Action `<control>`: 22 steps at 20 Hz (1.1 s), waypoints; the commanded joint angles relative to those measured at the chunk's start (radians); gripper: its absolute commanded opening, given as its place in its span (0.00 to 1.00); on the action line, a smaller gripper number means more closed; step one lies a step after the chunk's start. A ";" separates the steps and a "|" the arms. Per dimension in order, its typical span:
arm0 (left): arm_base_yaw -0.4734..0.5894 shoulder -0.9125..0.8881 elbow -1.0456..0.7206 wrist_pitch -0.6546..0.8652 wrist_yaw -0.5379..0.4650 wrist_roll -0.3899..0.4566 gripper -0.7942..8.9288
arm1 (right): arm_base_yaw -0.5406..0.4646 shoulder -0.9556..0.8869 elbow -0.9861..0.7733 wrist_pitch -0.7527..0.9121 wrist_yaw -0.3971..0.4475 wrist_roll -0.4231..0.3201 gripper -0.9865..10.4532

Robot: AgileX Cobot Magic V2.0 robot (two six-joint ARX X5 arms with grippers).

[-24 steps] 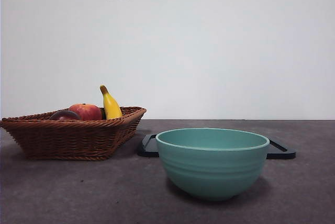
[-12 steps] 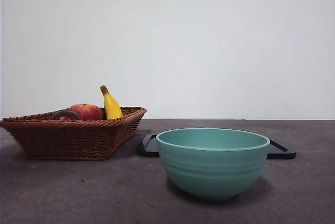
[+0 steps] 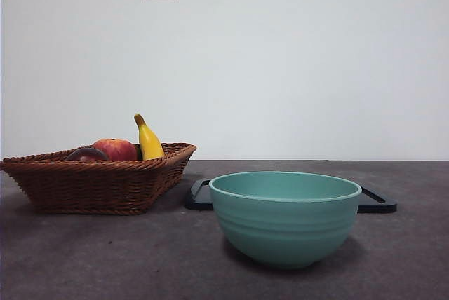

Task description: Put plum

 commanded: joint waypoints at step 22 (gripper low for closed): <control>-0.074 0.542 0.227 0.249 -0.277 -0.038 0.56 | 0.002 0.004 0.020 0.018 -0.001 0.004 0.45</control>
